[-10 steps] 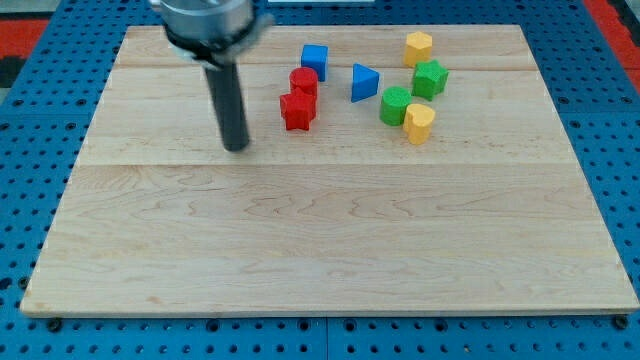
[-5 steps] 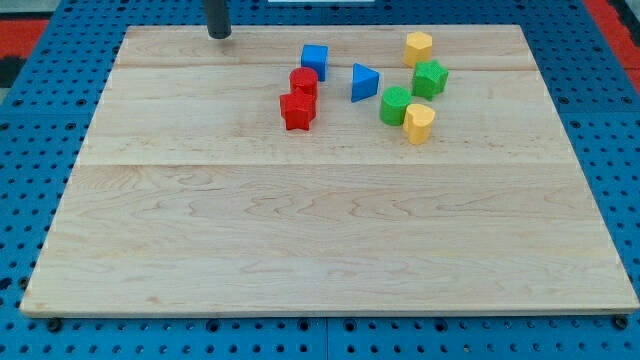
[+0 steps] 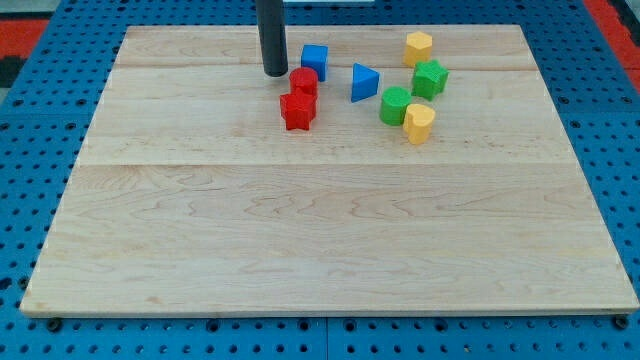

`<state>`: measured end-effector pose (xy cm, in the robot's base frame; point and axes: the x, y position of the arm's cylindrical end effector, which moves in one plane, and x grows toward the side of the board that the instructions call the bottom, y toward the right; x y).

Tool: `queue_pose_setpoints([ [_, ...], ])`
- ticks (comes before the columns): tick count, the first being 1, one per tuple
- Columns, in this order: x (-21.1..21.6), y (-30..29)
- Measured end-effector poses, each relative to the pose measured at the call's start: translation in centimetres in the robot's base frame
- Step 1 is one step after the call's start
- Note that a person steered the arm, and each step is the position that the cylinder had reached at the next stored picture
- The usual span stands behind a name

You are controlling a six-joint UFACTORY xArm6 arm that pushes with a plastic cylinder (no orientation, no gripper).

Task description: Move the red circle to the top right of the red star

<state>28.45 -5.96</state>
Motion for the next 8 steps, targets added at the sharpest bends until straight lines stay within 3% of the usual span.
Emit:
queue_pose_setpoints([
  [3,13.2,1.0],
  [4,14.2,-1.0],
  [6,3.7,-2.0],
  [8,1.3,1.2],
])
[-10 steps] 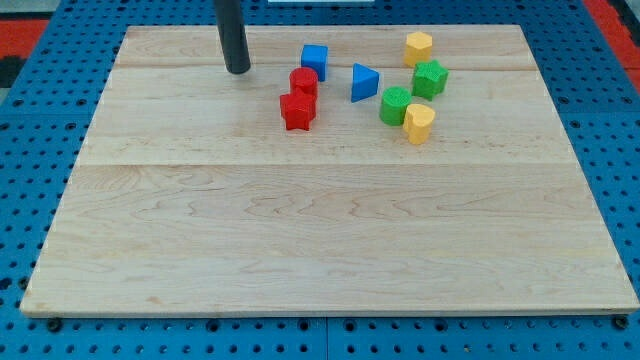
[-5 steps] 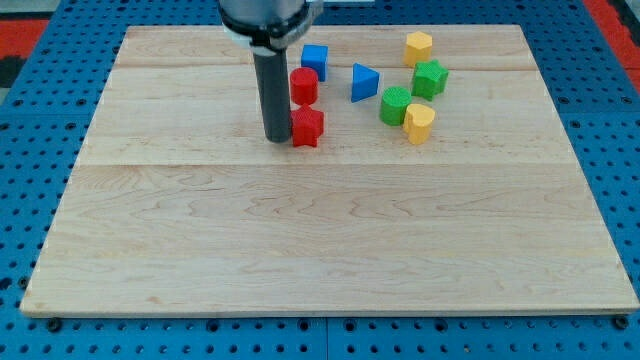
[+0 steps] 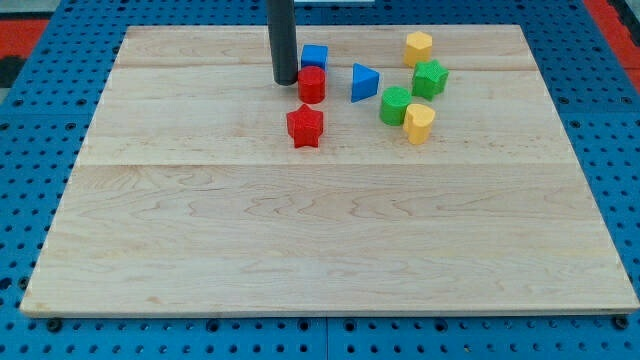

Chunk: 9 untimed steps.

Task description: Move the red circle to the top right of the red star

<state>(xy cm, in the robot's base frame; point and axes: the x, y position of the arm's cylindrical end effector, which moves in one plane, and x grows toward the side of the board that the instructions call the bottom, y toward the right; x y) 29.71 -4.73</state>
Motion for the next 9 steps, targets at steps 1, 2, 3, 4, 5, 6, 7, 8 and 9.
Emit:
queue_pose_setpoints([
  [1,0.0,0.0],
  [2,-0.9,0.0],
  [3,-1.9,0.0],
  [4,-1.9,0.0],
  [5,-1.2,1.0],
  [6,1.4,1.9],
  [7,3.5,1.9],
  [8,2.3,3.6],
  [9,0.1,3.7],
])
